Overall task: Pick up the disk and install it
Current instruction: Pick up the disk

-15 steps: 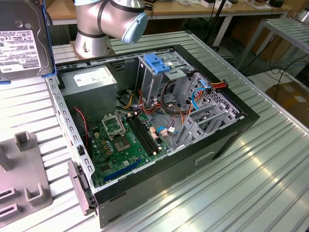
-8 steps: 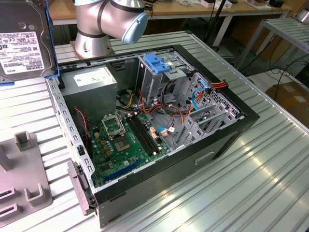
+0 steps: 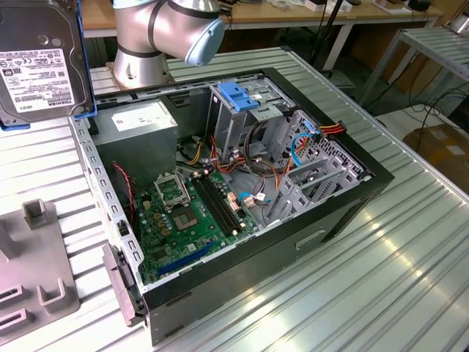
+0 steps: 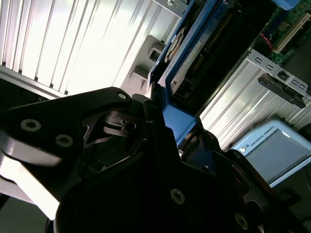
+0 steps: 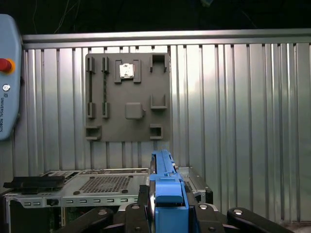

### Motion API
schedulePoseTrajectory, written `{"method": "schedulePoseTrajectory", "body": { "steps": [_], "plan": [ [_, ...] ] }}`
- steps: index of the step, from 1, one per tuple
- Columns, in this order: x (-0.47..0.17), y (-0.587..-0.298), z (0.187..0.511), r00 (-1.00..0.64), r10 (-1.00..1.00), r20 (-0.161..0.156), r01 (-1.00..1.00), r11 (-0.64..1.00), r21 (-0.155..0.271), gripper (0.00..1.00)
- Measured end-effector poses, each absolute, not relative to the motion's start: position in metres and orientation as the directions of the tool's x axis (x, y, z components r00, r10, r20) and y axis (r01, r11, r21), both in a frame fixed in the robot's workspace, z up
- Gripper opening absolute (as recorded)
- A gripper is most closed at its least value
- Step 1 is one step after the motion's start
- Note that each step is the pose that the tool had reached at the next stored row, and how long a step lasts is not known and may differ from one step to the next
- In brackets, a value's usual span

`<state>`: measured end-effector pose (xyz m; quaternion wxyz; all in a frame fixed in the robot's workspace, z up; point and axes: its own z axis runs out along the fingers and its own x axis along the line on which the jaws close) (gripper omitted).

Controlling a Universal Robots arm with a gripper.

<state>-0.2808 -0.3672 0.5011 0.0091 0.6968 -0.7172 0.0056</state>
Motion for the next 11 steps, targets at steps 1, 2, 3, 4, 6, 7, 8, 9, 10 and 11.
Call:
{"method": "schedulePoseTrajectory", "body": {
  "steps": [1,2,3,4,6,7,8,9,10,11],
  "plan": [
    [-0.2802,-0.3672,0.5010,-0.029,-0.999,0.021,-1.000,0.029,0.005,0.37],
    [-0.2794,-0.3672,0.5010,-0.029,-0.999,0.021,-1.000,0.029,0.005,0.37],
    [-0.2789,-0.3672,0.5009,-0.029,-0.999,0.021,-1.000,0.029,0.005,0.37],
    [-0.2780,-0.3672,0.5009,-0.029,-0.999,0.021,-1.000,0.029,0.005,0.37],
    [-0.2763,-0.3672,0.5009,-0.029,-0.999,0.021,-1.000,0.029,0.005,0.37],
    [-0.2754,-0.3672,0.5009,-0.029,-0.999,0.021,-1.000,0.029,0.005,0.37],
    [-0.2746,-0.3672,0.5009,-0.029,-0.999,0.021,-1.000,0.030,0.005,0.37],
    [-0.2738,-0.3672,0.5008,-0.030,-0.999,0.021,-1.000,0.030,0.005,0.37],
    [-0.2727,-0.3672,0.5009,-0.030,-0.999,0.021,-1.000,0.030,0.005,0.37],
    [-0.2719,-0.3672,0.5009,-0.030,-0.999,0.021,-1.000,0.030,0.005,0.37]
  ]
}}
